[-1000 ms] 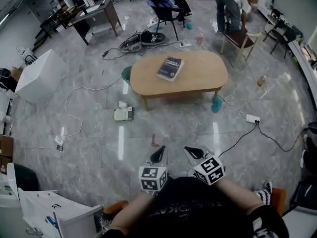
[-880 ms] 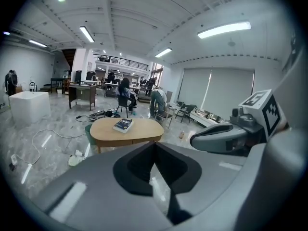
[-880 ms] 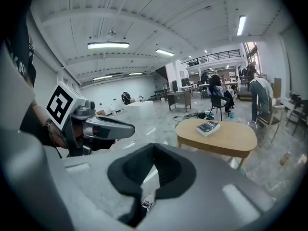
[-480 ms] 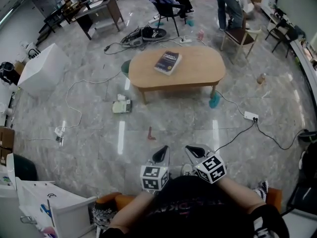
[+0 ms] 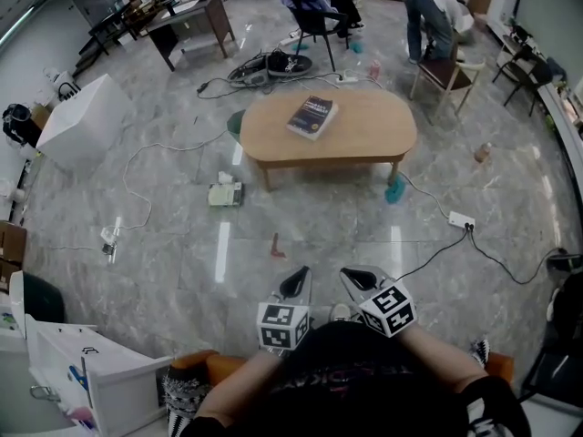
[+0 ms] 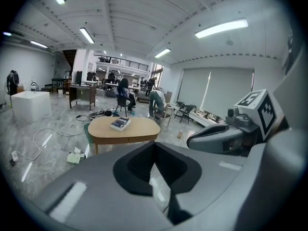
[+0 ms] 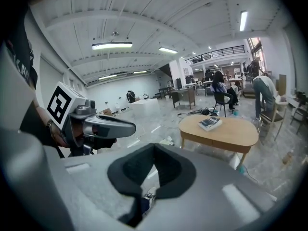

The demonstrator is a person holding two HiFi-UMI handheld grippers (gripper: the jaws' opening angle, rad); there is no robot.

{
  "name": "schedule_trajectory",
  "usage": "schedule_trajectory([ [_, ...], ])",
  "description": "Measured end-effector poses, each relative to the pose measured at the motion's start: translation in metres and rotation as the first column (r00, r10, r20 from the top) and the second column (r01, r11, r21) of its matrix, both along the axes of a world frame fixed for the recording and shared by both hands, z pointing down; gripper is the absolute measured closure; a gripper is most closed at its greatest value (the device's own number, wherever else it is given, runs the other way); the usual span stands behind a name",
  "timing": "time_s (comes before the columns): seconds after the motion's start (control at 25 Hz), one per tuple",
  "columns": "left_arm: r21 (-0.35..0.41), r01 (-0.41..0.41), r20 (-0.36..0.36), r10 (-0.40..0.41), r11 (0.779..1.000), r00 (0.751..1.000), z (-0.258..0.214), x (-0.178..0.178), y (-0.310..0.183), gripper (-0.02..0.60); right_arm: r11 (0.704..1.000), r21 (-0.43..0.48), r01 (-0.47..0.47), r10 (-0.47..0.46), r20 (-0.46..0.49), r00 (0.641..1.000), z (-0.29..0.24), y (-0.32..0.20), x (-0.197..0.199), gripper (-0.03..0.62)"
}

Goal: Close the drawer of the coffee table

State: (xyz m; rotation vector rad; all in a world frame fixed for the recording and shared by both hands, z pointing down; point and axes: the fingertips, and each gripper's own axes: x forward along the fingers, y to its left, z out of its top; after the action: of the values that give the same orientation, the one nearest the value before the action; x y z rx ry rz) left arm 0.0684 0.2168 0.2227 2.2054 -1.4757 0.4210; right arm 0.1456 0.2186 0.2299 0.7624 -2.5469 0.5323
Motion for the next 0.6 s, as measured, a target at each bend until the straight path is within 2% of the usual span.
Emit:
schedule_trajectory([
  [0.6,-0.029,0.020,0.010,-0.020,0.999,1.000,0.018,0.011,-0.019,0.577,0.999,-0.040,0.034,-0.034,0.005,0.999,0.022,-0.019,0.007,0.592],
])
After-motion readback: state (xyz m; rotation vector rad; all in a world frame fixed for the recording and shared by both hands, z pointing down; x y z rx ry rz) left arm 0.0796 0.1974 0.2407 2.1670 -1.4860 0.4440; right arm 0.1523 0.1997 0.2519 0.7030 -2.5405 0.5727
